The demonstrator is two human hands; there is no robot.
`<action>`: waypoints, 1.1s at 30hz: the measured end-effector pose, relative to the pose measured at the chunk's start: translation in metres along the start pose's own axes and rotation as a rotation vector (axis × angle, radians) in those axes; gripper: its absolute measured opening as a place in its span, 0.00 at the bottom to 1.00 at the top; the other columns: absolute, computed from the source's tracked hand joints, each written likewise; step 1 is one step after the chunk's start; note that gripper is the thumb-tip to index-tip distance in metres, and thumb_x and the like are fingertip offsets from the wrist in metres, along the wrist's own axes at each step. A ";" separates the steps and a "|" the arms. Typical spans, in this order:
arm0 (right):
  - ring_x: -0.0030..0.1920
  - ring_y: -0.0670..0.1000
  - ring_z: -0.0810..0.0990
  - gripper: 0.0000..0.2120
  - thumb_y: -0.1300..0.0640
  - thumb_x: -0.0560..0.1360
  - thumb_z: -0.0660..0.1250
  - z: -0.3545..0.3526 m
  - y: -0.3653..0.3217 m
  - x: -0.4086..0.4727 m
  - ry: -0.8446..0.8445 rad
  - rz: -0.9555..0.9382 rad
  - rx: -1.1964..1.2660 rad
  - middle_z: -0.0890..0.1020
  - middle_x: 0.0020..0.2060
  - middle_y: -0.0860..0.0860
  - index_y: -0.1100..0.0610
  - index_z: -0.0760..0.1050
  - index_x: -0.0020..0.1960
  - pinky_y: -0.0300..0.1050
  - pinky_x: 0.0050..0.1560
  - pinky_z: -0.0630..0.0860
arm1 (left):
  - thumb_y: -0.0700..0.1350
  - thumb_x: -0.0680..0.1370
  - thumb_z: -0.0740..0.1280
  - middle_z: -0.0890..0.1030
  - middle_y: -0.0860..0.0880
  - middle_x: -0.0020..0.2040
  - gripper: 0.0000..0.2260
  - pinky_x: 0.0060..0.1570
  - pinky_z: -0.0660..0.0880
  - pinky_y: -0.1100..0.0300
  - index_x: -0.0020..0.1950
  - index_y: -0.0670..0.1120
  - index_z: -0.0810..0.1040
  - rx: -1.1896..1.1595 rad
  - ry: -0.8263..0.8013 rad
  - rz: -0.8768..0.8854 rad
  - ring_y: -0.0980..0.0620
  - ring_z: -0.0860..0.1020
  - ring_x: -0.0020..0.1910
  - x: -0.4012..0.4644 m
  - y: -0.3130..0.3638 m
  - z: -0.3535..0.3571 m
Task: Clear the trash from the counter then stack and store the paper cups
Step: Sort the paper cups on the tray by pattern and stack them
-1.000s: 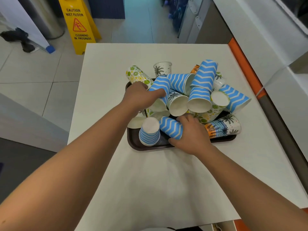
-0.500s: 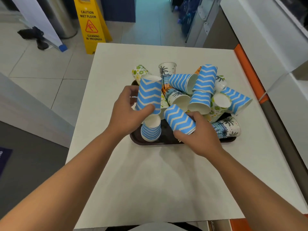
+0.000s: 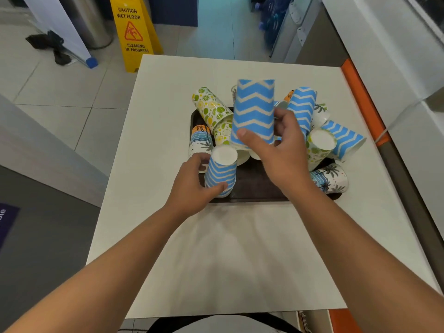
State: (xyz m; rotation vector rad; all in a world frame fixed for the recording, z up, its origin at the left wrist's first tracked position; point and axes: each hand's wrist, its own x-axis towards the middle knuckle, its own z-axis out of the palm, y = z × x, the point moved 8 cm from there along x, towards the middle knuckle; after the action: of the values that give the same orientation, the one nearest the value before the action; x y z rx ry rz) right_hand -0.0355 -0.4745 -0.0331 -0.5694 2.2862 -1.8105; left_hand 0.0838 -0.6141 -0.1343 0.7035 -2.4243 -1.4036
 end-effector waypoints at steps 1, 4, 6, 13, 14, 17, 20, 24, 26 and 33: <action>0.50 0.37 0.80 0.27 0.52 0.64 0.79 0.008 0.004 -0.002 -0.029 -0.001 -0.014 0.81 0.51 0.45 0.52 0.69 0.58 0.37 0.50 0.77 | 0.46 0.67 0.79 0.78 0.53 0.57 0.27 0.43 0.67 0.79 0.62 0.48 0.72 -0.007 -0.009 0.005 0.60 0.76 0.50 0.000 -0.003 0.003; 0.50 0.32 0.77 0.29 0.54 0.64 0.79 0.028 0.022 -0.013 -0.123 0.010 -0.067 0.78 0.52 0.40 0.52 0.67 0.60 0.31 0.50 0.74 | 0.44 0.67 0.78 0.78 0.52 0.57 0.27 0.43 0.69 0.77 0.63 0.49 0.72 -0.015 -0.040 0.011 0.61 0.77 0.49 0.000 -0.012 0.010; 0.50 0.31 0.77 0.31 0.56 0.64 0.79 0.037 0.035 -0.021 -0.167 0.028 -0.089 0.77 0.53 0.41 0.53 0.66 0.61 0.27 0.49 0.72 | 0.44 0.68 0.78 0.79 0.53 0.55 0.27 0.43 0.73 0.73 0.62 0.51 0.72 -0.019 -0.060 -0.006 0.59 0.79 0.49 0.001 -0.018 0.012; 0.57 0.45 0.78 0.31 0.50 0.62 0.77 0.045 0.070 -0.033 -0.210 0.036 -0.208 0.76 0.57 0.48 0.49 0.65 0.60 0.44 0.55 0.78 | 0.42 0.70 0.76 0.83 0.51 0.52 0.20 0.50 0.79 0.65 0.61 0.48 0.77 -0.014 -0.090 -0.055 0.58 0.82 0.49 0.000 -0.030 0.014; 0.57 0.46 0.78 0.32 0.48 0.61 0.76 0.045 0.075 -0.033 -0.209 0.042 -0.232 0.76 0.57 0.48 0.48 0.65 0.59 0.47 0.55 0.78 | 0.41 0.70 0.75 0.83 0.51 0.52 0.20 0.51 0.80 0.61 0.61 0.48 0.78 -0.018 -0.095 -0.056 0.57 0.82 0.49 0.001 -0.031 0.013; 0.59 0.49 0.76 0.32 0.46 0.60 0.76 0.046 0.088 -0.033 -0.211 0.052 -0.291 0.76 0.57 0.47 0.45 0.65 0.59 0.51 0.56 0.77 | 0.38 0.70 0.74 0.83 0.51 0.50 0.18 0.53 0.80 0.57 0.59 0.47 0.79 -0.024 -0.116 -0.075 0.57 0.82 0.49 0.002 -0.034 0.012; 0.59 0.49 0.75 0.31 0.50 0.62 0.78 0.047 0.097 -0.035 -0.226 0.055 -0.335 0.76 0.57 0.48 0.48 0.67 0.60 0.51 0.57 0.76 | 0.37 0.70 0.74 0.83 0.51 0.50 0.18 0.53 0.78 0.64 0.59 0.46 0.79 -0.014 -0.095 -0.089 0.56 0.81 0.50 0.002 -0.032 0.006; 0.60 0.47 0.73 0.34 0.49 0.62 0.79 0.044 0.104 -0.039 -0.238 0.098 -0.435 0.74 0.58 0.45 0.50 0.69 0.63 0.48 0.57 0.74 | 0.35 0.71 0.73 0.81 0.50 0.52 0.19 0.51 0.77 0.68 0.61 0.44 0.78 0.013 -0.032 -0.063 0.56 0.79 0.49 0.002 -0.021 -0.007; 0.62 0.47 0.73 0.38 0.48 0.61 0.80 0.038 0.102 -0.041 -0.258 0.114 -0.474 0.72 0.60 0.44 0.49 0.67 0.66 0.48 0.58 0.74 | 0.34 0.71 0.71 0.81 0.51 0.53 0.19 0.51 0.76 0.70 0.61 0.44 0.78 0.019 -0.018 -0.030 0.56 0.79 0.50 0.003 -0.013 -0.014; 0.53 0.42 0.77 0.28 0.44 0.63 0.78 -0.014 0.055 -0.029 -0.216 0.094 -0.468 0.76 0.57 0.39 0.43 0.73 0.60 0.37 0.47 0.74 | 0.36 0.73 0.70 0.82 0.54 0.47 0.13 0.51 0.78 0.65 0.55 0.47 0.79 -0.067 0.056 0.048 0.56 0.81 0.47 0.030 0.043 -0.044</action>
State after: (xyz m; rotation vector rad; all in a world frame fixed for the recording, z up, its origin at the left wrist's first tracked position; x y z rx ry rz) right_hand -0.0239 -0.4403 -0.0852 -0.6706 2.5332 -1.1071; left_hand 0.0659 -0.6450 -0.0757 0.6558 -2.3245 -1.4205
